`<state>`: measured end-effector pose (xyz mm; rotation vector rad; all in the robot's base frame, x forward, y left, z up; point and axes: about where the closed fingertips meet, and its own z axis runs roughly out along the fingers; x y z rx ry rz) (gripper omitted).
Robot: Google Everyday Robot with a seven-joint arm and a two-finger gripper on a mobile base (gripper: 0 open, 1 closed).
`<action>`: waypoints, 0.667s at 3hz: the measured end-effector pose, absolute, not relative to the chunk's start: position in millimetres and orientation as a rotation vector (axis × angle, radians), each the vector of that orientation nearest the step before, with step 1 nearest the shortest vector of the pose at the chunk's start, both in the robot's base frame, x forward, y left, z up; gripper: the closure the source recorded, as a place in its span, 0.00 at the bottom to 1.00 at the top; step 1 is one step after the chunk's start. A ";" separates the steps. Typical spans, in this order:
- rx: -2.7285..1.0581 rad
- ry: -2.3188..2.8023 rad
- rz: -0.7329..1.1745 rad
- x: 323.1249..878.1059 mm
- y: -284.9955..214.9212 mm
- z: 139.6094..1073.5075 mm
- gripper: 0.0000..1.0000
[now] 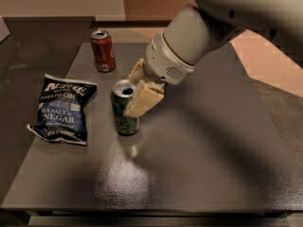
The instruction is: Move green can near blue chip bag
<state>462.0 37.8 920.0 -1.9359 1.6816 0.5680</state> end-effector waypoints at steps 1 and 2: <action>-1.972 1.643 0.576 465.7 58.3 919.3 1.00; -2.004 1.614 0.578 468.9 74.8 918.9 0.82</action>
Offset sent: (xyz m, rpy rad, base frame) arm 0.0139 0.0549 -0.0036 -0.0083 -0.0130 0.1041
